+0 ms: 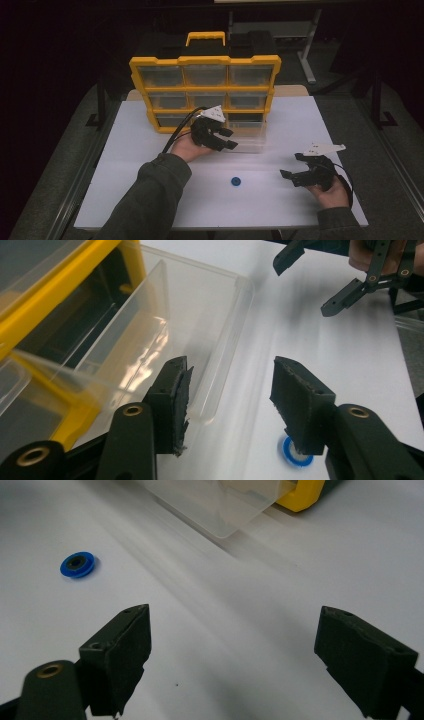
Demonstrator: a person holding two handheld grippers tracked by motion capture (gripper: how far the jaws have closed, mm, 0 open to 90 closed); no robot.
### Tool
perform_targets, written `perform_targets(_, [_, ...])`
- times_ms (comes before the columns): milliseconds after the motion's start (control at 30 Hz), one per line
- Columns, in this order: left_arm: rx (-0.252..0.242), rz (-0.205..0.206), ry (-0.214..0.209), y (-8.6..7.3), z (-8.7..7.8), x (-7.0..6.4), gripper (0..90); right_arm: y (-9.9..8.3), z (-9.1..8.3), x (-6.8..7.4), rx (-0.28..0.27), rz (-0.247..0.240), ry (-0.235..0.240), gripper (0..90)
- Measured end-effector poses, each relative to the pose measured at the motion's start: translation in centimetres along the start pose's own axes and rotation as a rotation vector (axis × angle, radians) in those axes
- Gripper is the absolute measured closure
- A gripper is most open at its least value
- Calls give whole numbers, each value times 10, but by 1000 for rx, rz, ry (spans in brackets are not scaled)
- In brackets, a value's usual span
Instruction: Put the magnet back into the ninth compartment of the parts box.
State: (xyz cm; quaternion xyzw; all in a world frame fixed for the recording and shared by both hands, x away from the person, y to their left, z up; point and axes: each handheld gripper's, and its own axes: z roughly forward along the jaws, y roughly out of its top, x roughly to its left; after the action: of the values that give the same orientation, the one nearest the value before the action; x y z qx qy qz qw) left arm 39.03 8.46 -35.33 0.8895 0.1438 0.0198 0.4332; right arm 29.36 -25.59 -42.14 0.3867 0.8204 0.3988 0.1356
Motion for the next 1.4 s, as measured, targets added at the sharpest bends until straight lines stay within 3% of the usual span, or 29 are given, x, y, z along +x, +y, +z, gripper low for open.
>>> perform_targets(333, [-24, -27, 40, -17, -20, -3, 432, -1, 1, -1, 9, -6, 2, 140])
perform_targets(467, [-30, -15, 57, -25, -28, -3, 418, 0, 3, -1, 14, -9, 6, 140])
perform_targets(1067, [-69, -104, 71, -70, -50, -9, 398, -2, 6, -1, 32, -15, 4, 140])
perform_targets(1167, [-62, -90, 84, -76, -53, -11, 402, -3, 6, -1, 31, -13, 6, 140])
perform_targets(1400, [-67, -99, 106, -87, -63, -16, 382, -3, 6, -2, 29, -8, 7, 140])
